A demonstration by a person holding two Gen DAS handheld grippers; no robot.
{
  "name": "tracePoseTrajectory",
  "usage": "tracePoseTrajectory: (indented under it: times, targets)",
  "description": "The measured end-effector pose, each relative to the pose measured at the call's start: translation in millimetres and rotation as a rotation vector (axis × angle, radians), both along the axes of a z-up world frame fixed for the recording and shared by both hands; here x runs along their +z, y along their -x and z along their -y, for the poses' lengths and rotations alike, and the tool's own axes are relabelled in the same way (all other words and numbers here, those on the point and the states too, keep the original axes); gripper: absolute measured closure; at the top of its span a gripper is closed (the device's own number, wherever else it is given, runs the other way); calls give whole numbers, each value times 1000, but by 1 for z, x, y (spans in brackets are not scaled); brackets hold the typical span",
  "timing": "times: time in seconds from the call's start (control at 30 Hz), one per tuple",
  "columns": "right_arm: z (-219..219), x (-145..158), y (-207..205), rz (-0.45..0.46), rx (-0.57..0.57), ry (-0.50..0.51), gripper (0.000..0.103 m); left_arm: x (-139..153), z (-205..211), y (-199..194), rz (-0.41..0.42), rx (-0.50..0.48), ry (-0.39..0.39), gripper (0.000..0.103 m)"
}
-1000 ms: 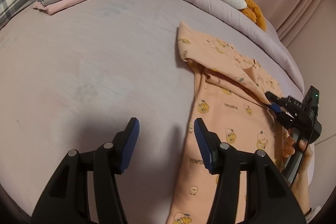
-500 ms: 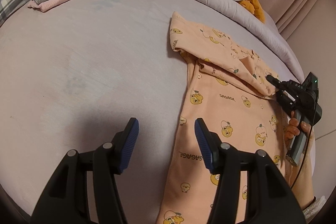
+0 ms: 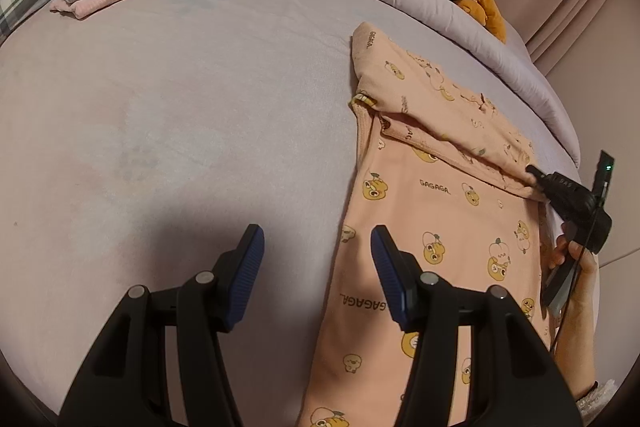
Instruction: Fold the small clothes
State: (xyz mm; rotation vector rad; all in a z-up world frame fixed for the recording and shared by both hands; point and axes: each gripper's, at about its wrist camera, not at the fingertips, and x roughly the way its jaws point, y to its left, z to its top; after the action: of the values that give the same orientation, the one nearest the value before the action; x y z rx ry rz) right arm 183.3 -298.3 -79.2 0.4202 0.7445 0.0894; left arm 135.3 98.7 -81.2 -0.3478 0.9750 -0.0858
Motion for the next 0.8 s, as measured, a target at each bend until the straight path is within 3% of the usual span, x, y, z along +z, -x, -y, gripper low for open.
tracePoseTrajectory:
  times: [0.07,0.2,0.33,0.43,0.53,0.6,0.63,0.73,0.8]
  targets:
    - [7,2,3,2,-29,-14,97,1,1,1,0,-1,-3,48]
    - [9,23,11,48,-113,88,96,0,2,0,-2,0,-8,48]
    - [-6,35,7,98,12,66,96,0,7,-1,0,-13,-1,48]
    - [-27,30,-10,61,139,40,96,2,14,0,4,-33,-13,48]
    - [-40,15,-30,-11,176,97,96,3,18,0,8,-47,-29,48]
    - [-36,4,-38,-55,139,131,97,4,19,0,10,-50,-34,48]
    - [-30,3,-38,-48,123,108,102,4,19,0,10,-50,-36,48]
    - [-15,6,-34,-51,43,51,103,4,20,2,9,-55,-41,48]
    - [-19,12,-25,-51,-2,134,103,6,23,6,15,-66,-40,48]
